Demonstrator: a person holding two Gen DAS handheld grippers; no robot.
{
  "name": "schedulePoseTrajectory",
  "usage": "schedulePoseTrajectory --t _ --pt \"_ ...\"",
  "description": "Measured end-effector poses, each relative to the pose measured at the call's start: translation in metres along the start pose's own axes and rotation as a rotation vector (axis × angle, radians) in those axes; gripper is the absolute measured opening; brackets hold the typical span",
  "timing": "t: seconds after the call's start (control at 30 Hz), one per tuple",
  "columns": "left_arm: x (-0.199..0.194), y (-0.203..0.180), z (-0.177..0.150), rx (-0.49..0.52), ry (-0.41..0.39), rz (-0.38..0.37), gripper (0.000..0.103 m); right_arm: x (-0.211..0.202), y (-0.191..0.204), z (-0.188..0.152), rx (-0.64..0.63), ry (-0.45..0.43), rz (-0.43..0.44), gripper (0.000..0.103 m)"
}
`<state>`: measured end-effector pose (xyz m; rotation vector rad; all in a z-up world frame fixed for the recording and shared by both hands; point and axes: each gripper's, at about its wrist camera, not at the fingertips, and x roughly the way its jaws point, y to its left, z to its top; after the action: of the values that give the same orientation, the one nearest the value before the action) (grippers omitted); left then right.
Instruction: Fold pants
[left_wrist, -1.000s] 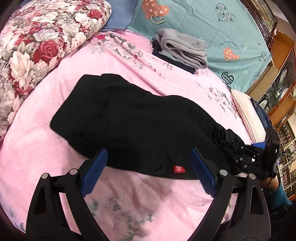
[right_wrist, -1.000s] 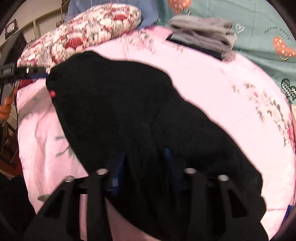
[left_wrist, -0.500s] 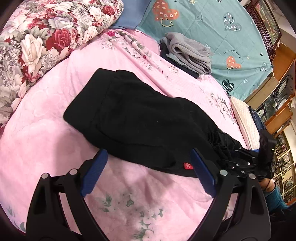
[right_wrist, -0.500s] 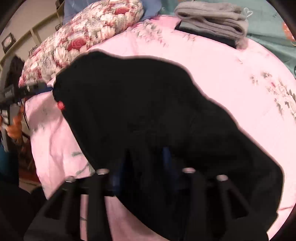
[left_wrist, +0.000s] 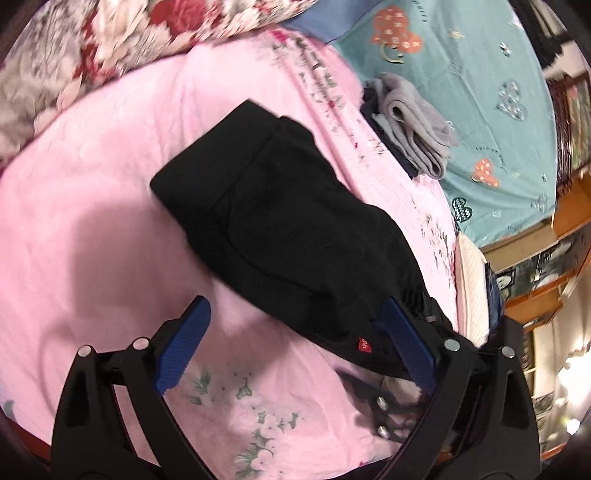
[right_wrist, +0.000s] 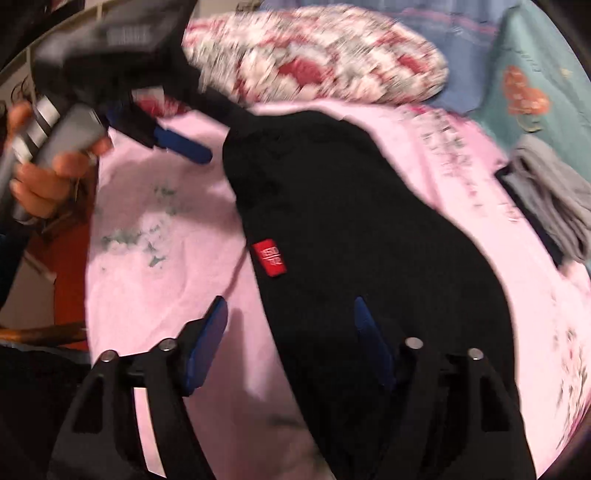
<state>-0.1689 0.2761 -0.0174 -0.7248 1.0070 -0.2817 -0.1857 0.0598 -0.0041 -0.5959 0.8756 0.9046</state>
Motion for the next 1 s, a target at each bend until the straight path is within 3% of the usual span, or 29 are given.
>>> schedulePoseTrajectory --t 0.07,0.13,0.33,0.57,0.77,0.87,0.93,1.0 --pt "0.003 0.003 0.001 -0.030 0.005 -0.013 0.096 0.007 -0.001 0.005 -0.009 -0.001 0.007 0.034" --pt "0.009 0.003 0.003 -0.050 0.012 -0.024 0.096 0.007 -0.008 0.011 -0.013 -0.002 0.005 0.018" --pt "0.032 -0.001 0.011 -0.110 0.021 -0.061 0.097 -0.019 -0.052 0.018 0.160 -0.089 0.078 0.014" --pt "0.047 -0.007 0.022 -0.198 -0.062 -0.109 0.097 -0.022 -0.057 0.015 0.212 -0.102 0.125 0.014" --pt "0.049 -0.005 0.030 -0.254 -0.125 -0.119 0.095 -0.018 -0.040 0.010 0.166 -0.076 0.129 0.014" --pt "0.054 -0.010 0.030 -0.223 -0.127 -0.063 0.084 -0.013 -0.036 0.007 0.165 -0.028 0.157 0.020" --pt "0.057 -0.009 0.030 -0.202 -0.127 -0.020 0.074 -0.024 -0.047 0.001 0.222 -0.048 0.195 0.047" --pt "0.059 -0.007 0.031 -0.191 -0.125 0.019 0.065 -0.056 -0.076 -0.014 0.342 -0.136 0.203 0.055"
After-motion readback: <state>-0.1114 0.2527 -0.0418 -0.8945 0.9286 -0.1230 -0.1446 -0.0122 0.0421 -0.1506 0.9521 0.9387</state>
